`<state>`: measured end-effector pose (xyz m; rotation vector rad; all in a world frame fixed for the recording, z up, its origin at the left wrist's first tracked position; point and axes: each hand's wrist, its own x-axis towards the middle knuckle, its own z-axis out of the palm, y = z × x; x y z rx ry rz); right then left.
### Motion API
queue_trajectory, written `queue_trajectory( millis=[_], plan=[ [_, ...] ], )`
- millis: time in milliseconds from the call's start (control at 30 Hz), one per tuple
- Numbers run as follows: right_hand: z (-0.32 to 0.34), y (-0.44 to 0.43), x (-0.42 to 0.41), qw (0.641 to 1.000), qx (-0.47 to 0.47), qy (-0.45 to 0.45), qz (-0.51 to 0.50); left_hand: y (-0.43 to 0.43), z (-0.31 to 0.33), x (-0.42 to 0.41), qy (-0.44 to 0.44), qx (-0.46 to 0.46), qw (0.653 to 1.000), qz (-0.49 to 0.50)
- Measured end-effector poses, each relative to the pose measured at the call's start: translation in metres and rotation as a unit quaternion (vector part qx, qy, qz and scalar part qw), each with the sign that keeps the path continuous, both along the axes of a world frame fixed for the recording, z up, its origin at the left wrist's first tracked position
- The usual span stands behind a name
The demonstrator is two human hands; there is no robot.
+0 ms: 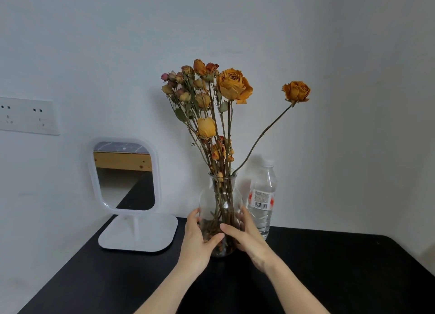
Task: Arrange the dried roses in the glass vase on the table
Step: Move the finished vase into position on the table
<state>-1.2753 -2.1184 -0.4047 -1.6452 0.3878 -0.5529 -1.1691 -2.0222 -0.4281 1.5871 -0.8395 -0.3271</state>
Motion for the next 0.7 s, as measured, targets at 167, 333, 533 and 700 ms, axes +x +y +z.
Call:
queue_trajectory(
  millis=[167,333,533,700],
  plan=[
    [0.000,-0.002,0.005,1.000,0.006,-0.001,-0.003,-0.002,0.001,-0.002,-0.017,0.002,1.000,0.011],
    [0.002,-0.005,0.008,1.000,0.009,0.022,-0.011,-0.005,0.001,-0.002,-0.013,0.003,1.000,0.016],
    [0.001,0.000,0.008,1.000,-0.008,0.010,-0.013,-0.002,0.008,-0.006,0.003,0.004,1.000,0.013],
    [0.009,0.020,-0.019,0.993,-0.104,0.043,-0.023,0.022,0.011,-0.015,-0.064,0.031,0.997,0.041]
  ],
)
